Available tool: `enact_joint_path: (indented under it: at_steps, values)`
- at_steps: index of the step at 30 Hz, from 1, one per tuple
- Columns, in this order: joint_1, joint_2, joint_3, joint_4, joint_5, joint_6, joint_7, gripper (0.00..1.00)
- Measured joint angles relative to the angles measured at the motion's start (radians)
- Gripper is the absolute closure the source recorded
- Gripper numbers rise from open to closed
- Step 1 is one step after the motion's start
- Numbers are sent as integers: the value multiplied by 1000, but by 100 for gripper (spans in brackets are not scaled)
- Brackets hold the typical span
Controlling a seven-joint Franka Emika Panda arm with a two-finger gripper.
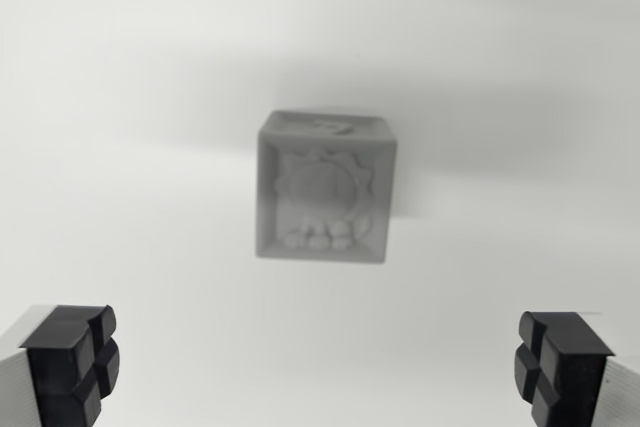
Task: Destack cube
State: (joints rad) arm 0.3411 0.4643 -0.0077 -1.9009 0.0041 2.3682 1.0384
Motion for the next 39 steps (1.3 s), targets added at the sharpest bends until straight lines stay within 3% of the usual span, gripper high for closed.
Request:
enact_joint_path:
  at_steps: [18,39]
  values:
    - [0,-114,0,41,0,-155,0,0]
    - [0,-185,0,117,0,-301,1,0]
